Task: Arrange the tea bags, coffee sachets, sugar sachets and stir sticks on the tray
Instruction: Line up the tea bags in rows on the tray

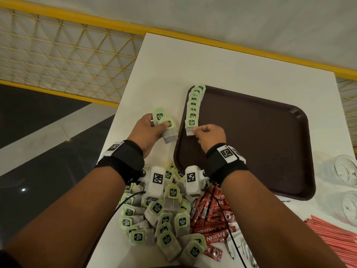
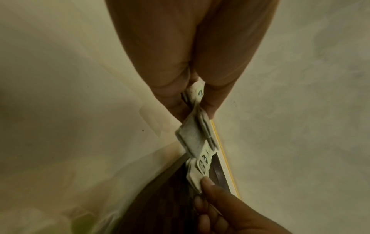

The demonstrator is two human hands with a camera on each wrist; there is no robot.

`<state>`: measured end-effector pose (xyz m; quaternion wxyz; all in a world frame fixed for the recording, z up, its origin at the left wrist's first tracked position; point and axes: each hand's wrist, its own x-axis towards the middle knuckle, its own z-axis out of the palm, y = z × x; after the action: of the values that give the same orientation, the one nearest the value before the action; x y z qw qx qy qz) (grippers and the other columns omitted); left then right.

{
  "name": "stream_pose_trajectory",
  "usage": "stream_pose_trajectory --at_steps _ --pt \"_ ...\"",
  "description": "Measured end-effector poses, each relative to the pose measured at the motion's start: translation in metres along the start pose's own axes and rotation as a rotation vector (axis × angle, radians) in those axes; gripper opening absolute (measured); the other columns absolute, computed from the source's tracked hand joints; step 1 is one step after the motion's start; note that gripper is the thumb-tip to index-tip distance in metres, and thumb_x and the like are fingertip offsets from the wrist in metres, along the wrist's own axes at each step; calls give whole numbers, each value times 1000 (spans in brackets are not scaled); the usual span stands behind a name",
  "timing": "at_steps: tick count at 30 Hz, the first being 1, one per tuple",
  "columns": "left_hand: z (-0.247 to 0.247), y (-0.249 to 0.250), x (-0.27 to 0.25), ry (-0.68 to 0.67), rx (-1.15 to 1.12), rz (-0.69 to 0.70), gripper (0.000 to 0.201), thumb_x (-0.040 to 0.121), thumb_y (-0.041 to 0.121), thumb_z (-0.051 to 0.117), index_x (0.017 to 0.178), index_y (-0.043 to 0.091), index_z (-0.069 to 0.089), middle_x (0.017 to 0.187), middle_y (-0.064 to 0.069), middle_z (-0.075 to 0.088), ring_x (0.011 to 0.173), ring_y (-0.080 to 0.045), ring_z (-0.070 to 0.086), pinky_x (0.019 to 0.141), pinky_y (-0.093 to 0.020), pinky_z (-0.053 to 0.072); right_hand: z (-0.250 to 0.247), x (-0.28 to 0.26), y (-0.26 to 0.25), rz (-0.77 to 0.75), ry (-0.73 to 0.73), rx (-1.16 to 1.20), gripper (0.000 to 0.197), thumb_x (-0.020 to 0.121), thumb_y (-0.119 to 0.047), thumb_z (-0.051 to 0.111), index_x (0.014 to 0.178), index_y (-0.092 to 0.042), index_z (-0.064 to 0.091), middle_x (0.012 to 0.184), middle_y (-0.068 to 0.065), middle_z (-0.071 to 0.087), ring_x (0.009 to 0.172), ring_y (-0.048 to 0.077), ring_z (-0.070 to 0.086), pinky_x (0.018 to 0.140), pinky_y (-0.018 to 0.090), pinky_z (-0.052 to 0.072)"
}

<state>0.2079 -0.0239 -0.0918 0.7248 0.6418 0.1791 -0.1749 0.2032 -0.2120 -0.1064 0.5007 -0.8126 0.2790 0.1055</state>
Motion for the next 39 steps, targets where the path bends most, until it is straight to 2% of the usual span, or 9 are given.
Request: stream_pose_trajectory --at_steps 7,12,17,21,25,29,32,36,39 --pt "-1 0 -6 14 7 -9 35 92 11 66 123 1 54 115 -15 69 106 -26 67 81 -29 56 1 4 -1 -39 10 -161 19 83 -38 71 76 -21 66 84 2 71 80 23 67 74 37 57" --pt "2 2 -13 -2 -7 -15 34 93 10 64 124 2 53 115 -15 68 105 -26 67 82 -33 58 1 10 -5 -42 -2 -237 23 86 -37 68 83 -14 69 86 4 71 81 21 66 66 27 47" --pt "5 4 -19 -22 -25 -20 29 94 7 61 122 2 53 110 -14 68 90 -20 68 73 -31 60 -1 7 -5 -81 31 -250 27 86 -37 69 95 -13 60 85 -1 59 79 18 58 69 30 45" --pt "4 3 -21 -14 -22 -30 27 95 8 61 120 2 53 111 -15 67 92 -22 67 75 -34 60 6 7 -4 -105 43 -183 22 84 -35 71 88 -21 55 85 3 67 75 22 69 73 43 59" --pt "4 2 -23 -11 -15 -32 28 95 11 61 120 2 54 111 -15 68 94 -23 67 75 -35 60 6 6 -7 -67 29 -120 19 87 -30 69 94 -17 56 82 6 71 58 14 68 61 33 59" --pt "3 1 -23 -4 -11 -20 29 94 12 63 119 1 56 113 -17 68 98 -27 68 76 -36 60 1 2 -10 -167 66 -159 21 88 -36 66 88 -17 58 84 -2 64 73 13 60 62 27 47" --pt "6 2 -24 3 -2 -18 36 92 14 67 122 -1 56 115 -20 68 106 -34 67 83 -46 59 -3 -13 -21 -173 -58 7 25 88 -40 66 79 -16 65 79 0 68 68 14 62 66 34 55" --pt "12 2 -25 -12 -3 -5 35 91 15 67 121 -2 57 115 -23 67 101 -34 67 86 -48 58 -7 -31 -30 -102 -331 144 21 84 -31 75 88 -12 67 81 4 67 65 11 58 57 24 48" --pt "17 3 -27 -44 -23 -2 31 91 13 67 118 -2 59 113 -22 68 94 -28 67 84 -44 57 -6 -34 -26 -102 -348 189 15 82 -16 78 86 -10 65 77 7 66 62 12 59 56 22 49"
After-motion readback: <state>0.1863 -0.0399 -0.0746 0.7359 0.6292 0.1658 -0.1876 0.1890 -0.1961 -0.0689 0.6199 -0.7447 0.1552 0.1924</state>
